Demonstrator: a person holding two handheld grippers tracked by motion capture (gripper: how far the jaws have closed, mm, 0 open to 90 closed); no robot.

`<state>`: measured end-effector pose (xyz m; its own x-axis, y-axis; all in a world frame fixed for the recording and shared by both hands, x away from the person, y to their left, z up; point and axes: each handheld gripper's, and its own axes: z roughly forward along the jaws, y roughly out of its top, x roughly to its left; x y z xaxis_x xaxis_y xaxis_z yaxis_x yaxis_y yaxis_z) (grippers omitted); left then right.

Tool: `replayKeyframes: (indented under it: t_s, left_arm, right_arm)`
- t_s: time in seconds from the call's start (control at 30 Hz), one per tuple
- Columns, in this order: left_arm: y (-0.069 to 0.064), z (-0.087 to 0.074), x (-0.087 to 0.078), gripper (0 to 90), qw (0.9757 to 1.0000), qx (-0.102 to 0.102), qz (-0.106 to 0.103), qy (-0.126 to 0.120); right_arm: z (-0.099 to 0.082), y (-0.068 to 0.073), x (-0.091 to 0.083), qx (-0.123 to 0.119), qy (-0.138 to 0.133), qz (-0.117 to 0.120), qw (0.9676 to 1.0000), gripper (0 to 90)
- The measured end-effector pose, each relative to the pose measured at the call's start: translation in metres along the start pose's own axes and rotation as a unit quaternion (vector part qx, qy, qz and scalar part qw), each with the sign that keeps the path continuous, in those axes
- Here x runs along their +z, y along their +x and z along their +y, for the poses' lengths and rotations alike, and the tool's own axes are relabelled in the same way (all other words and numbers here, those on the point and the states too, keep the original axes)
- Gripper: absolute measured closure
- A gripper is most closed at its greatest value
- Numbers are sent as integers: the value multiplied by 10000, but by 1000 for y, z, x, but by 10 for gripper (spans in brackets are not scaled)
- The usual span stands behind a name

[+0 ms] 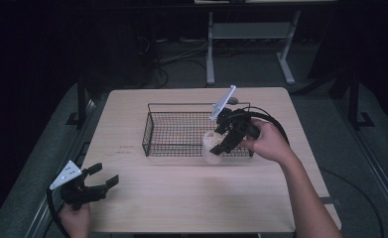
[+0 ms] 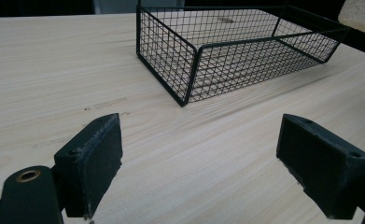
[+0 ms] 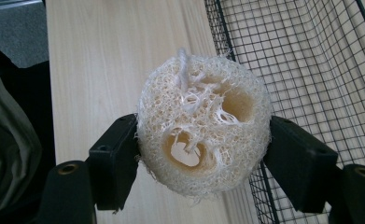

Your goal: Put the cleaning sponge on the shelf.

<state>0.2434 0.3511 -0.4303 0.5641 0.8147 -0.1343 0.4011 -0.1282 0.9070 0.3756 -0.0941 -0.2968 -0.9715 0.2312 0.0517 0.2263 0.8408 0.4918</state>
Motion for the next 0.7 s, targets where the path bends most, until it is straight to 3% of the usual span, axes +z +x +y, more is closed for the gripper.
replayKeyframes:
  t_s: [0.7]
  left_arm:
    - [1, 0, -1, 138, 10000, -3, 4, 1]
  right_arm:
    - [20, -28, -1, 134, -17, -146, 9998, 286]
